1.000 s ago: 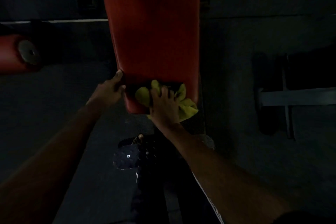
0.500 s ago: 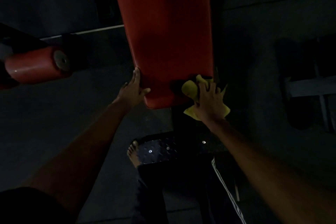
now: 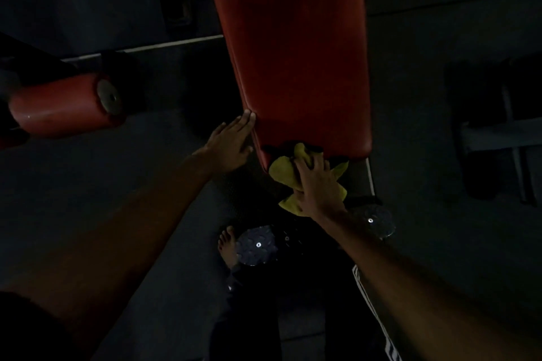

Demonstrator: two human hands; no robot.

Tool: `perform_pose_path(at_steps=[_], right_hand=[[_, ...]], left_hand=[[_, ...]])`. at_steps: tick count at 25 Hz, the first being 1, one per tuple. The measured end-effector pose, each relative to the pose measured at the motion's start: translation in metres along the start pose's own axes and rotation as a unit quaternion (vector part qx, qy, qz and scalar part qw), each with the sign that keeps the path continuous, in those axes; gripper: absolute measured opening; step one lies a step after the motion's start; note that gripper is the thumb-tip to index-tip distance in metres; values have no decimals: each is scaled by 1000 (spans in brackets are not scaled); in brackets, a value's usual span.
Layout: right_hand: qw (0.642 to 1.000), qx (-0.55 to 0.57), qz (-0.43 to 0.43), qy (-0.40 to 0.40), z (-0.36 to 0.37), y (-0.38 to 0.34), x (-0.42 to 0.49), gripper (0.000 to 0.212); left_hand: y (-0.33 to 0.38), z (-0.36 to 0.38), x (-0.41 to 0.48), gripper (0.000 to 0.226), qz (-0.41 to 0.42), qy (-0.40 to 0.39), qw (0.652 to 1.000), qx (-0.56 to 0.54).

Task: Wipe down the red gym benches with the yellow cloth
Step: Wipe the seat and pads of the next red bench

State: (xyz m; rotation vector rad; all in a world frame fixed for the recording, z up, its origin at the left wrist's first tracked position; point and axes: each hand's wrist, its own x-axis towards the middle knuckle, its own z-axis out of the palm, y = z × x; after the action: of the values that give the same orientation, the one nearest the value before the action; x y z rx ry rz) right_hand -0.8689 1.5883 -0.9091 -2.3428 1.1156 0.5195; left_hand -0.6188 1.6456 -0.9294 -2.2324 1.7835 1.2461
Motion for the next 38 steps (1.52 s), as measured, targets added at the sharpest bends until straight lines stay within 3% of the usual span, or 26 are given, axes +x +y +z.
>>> perform_pose_path(at_steps=[4,9,14,25,32,35,38], right_hand=[[1000,15,16,4,-15,17,9,76],[965,217,137,56,-8,-3,20,67],[974,192,120,-15,-23,8,39,62],[958,222,174,53,-1,-21,30,64],[970,201,134,-8,-10,-45,29,64],[978,187,90,-18,-29,-55,26,69],[980,193,20,-35,-49,-87,34,71]], left_hand=[[3,-18,1,80,-11,-57,998,-3],[-1,-36,8,83,7,-134,990,40],[-2,-31,4,86,-3,-121,993,-2],[4,-33,0,86,-17,-124,992,-18],[-9,-26,-21,88,-24,-90,990,-103],[-25,-17,-60,87,-73,8,984,-165],[-63,-19,-110,83,-156,88,953,-246]])
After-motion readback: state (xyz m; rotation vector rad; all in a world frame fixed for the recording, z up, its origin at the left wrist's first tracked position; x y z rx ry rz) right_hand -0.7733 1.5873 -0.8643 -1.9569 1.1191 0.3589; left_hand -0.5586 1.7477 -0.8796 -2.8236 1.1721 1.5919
